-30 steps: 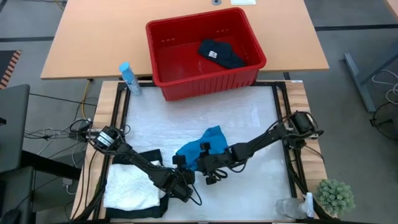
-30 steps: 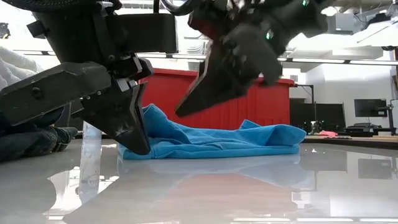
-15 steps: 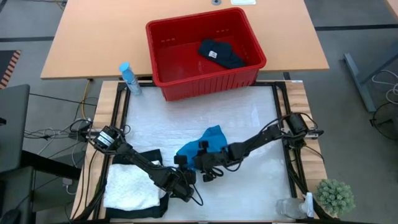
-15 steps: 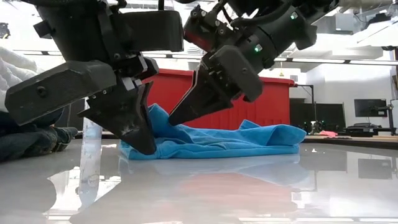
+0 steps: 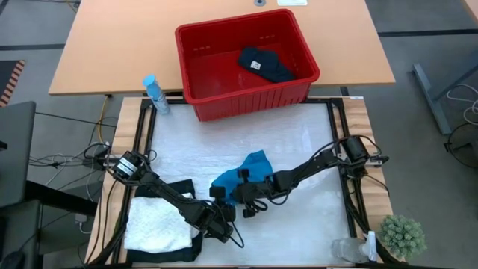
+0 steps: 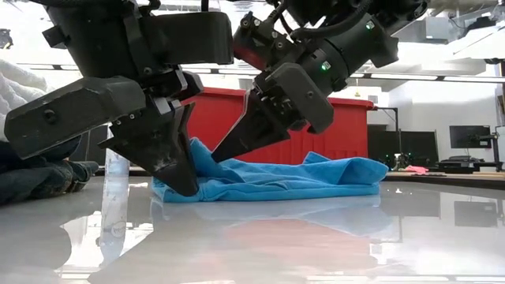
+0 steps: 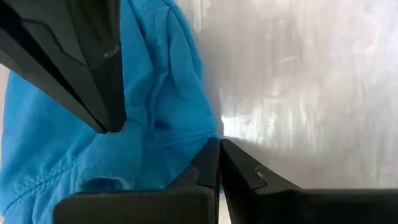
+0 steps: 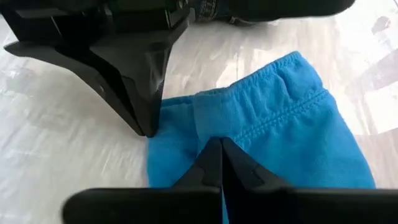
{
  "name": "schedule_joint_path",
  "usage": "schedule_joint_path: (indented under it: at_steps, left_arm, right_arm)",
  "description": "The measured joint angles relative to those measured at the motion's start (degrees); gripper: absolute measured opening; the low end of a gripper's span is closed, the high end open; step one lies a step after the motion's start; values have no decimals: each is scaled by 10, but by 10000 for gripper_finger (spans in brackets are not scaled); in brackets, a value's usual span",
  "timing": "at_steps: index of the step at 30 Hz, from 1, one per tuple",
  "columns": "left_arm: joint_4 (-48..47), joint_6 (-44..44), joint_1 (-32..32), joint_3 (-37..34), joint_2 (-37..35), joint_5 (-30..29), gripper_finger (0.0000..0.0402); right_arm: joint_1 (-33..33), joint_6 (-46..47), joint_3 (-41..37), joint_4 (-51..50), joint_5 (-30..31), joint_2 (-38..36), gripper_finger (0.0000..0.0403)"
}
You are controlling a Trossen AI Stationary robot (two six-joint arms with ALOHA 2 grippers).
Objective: Fold Laundry from Bin
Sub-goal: Fold the blue shorts from the red bin
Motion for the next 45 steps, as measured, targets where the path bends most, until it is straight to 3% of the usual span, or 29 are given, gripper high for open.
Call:
schedule_joint_path:
  at_steps: [2, 15, 18, 20, 23, 28, 31, 35, 45]
  left_arm:
    - [0, 2, 0, 0, 0, 0, 0]
    - [-4, 9, 0, 0, -1, -5, 0]
    - [-5, 9, 0, 0, -1, -5, 0]
    - [-5, 8, 0, 0, -1, -5, 0]
    - [-5, 6, 0, 0, -1, -4, 0]
    - [-5, 12, 0, 1, -1, -4, 0]
    - [-5, 19, 0, 1, -1, -4, 0]
    - [-5, 28, 0, 1, -1, -4, 0]
    - [-8, 27, 2, 1, -1, 4, 0]
  right_arm:
    - [-2, 0, 0, -1, -5, 0, 15]
    - [44, 16, 52, -73, -31, 0, 13]
    - [55, 29, 71, -96, 17, -1, 14]
    - [57, 35, 72, -109, 64, -2, 32]
    - [49, 33, 71, -124, 88, -1, 91]
    - [38, 33, 71, -123, 71, -1, 199]
    - [32, 32, 71, -123, 59, 3, 239]
    - [27, 32, 71, -126, 45, 3, 250]
    - [8, 21, 69, -101, 3, 36, 220]
